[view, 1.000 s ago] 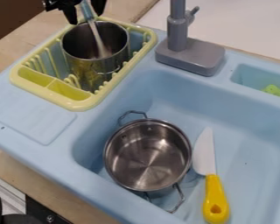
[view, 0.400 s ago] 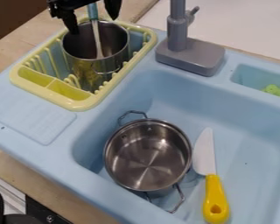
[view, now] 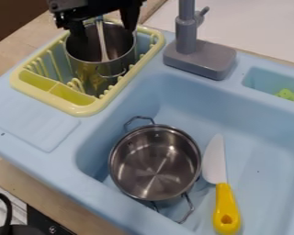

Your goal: Moved the blue cooking spoon into the cooking pot

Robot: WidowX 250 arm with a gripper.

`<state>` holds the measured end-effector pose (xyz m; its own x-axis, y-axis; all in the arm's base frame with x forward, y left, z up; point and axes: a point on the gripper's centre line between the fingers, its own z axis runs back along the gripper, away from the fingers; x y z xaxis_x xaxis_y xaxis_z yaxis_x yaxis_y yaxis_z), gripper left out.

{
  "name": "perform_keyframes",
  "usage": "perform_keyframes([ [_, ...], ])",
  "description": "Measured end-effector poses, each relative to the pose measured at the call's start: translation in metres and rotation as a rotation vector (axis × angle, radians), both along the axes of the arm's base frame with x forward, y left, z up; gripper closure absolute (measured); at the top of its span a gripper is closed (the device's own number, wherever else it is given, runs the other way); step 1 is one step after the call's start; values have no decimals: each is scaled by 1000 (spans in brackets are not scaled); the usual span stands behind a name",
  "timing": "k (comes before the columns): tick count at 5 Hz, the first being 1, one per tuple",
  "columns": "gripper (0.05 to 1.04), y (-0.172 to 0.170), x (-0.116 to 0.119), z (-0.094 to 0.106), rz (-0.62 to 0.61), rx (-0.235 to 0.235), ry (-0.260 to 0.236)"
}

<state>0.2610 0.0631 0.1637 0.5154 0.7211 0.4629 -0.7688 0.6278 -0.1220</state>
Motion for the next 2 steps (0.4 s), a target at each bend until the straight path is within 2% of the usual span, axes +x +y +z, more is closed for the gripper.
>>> perform_keyframes([
  [1,85,-21,-14,-6,-47,-16,6],
  [2,85,-51,-17,-17,-130,-86,30],
])
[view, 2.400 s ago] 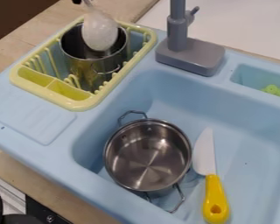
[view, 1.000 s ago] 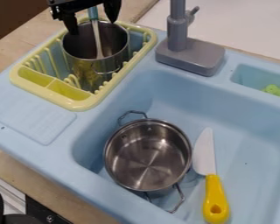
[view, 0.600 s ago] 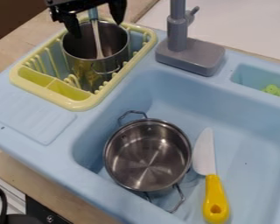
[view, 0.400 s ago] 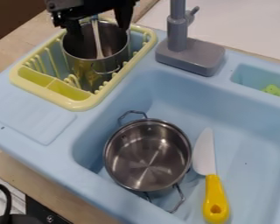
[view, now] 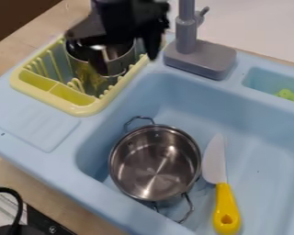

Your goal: Moved the blue cooking spoon into the cooking pot

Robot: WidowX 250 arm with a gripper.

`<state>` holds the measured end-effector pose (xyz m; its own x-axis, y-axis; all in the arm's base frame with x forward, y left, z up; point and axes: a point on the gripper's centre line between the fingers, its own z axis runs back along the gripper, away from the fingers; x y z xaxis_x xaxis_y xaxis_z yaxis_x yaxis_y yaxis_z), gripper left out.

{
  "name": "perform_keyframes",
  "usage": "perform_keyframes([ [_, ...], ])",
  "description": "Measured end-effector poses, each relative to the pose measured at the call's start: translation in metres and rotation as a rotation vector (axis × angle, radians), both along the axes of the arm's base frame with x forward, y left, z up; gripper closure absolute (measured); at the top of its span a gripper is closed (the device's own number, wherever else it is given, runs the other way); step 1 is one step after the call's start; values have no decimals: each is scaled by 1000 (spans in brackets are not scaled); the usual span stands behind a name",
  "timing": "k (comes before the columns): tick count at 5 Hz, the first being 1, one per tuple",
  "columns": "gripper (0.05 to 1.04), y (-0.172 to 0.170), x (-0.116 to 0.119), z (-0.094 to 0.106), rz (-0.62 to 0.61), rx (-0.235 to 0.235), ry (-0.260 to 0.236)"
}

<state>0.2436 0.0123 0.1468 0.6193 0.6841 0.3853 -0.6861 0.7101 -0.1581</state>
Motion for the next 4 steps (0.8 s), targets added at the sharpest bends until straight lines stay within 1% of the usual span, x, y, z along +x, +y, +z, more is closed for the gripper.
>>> perform_keyframes([
  [1,85,-31,-8,-6,-96,-65,22],
  [2,85,-47,-17,-8,-183,-130,14],
  [3,85,-70,-20,-14,-388,-153,35],
  [4,85,-101,-22,-24,-533,-149,89],
])
